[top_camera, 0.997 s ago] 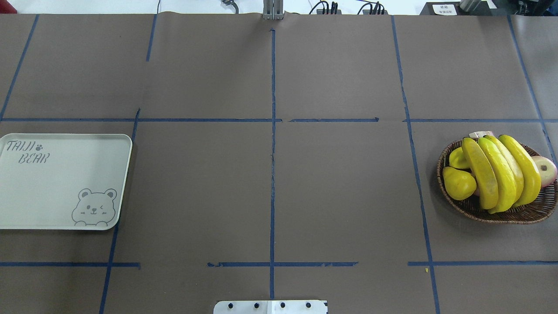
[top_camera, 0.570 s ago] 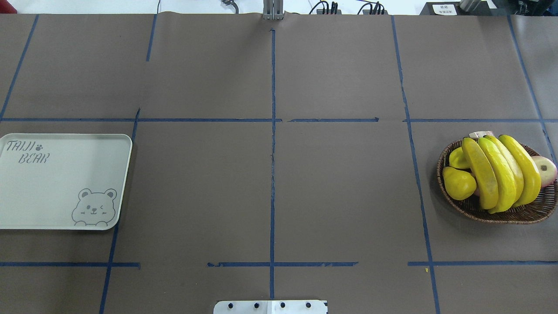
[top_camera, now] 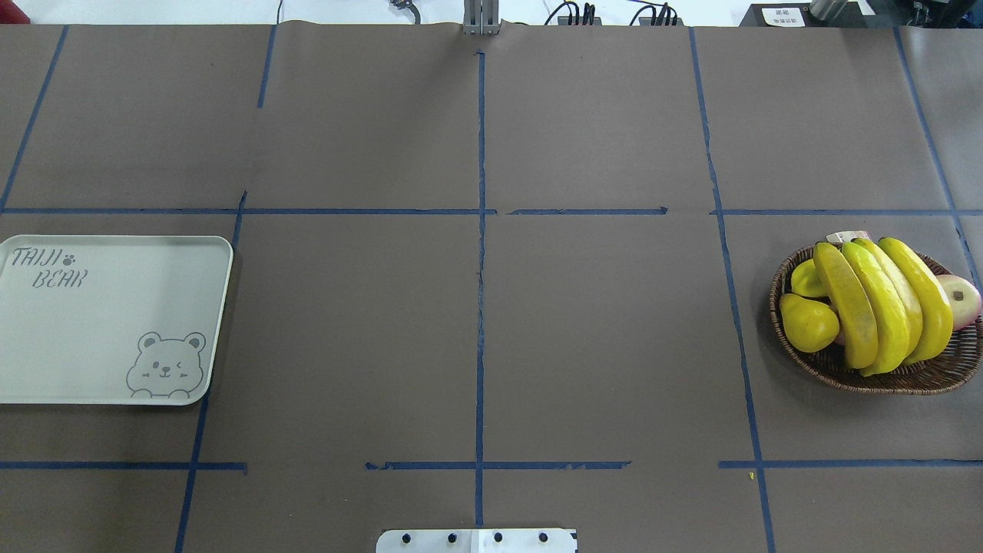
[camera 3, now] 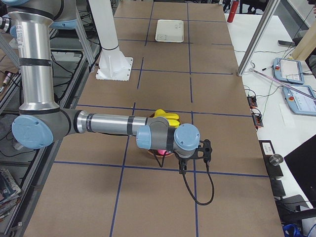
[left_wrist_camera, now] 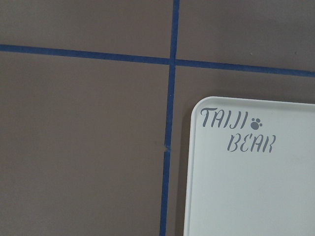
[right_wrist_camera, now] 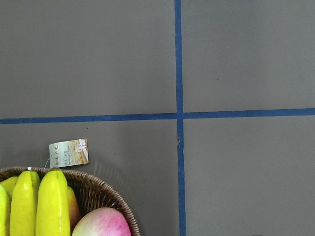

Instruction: Transfer all bananas from basket to plate

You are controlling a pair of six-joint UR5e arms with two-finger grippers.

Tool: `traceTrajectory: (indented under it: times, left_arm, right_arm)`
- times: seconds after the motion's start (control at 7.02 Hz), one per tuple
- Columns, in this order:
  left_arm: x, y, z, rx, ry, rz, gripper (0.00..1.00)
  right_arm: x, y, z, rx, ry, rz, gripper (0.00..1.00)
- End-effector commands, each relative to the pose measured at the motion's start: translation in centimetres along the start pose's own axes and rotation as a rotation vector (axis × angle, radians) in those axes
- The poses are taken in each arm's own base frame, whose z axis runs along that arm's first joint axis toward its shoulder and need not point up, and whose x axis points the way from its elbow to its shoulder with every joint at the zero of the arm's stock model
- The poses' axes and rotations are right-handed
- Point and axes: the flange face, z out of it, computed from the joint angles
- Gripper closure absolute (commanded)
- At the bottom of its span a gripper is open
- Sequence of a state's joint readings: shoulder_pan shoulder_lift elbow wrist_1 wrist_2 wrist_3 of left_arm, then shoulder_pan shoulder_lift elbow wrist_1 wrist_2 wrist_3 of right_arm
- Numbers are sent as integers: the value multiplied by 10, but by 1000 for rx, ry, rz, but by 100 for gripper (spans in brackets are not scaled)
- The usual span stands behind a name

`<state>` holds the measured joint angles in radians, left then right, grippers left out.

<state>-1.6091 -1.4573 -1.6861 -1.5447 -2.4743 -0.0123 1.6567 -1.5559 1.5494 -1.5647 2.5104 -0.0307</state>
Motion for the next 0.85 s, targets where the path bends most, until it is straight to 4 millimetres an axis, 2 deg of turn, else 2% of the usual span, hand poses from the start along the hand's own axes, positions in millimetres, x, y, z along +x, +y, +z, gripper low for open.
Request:
traceTrajectory:
  times: [0.0,0.57,0.71]
  left_arm:
    - [0,0,0,0,0,0,0]
    - [0,0,0,0,0,0,0]
    - [0,0,0,0,0,0,0]
  right_arm:
    - [0,0,0,0,1,1,0]
    - [-3,-1,-1,2,-7,15,0]
    - [-19,-6,-6,16,-2,-33,0]
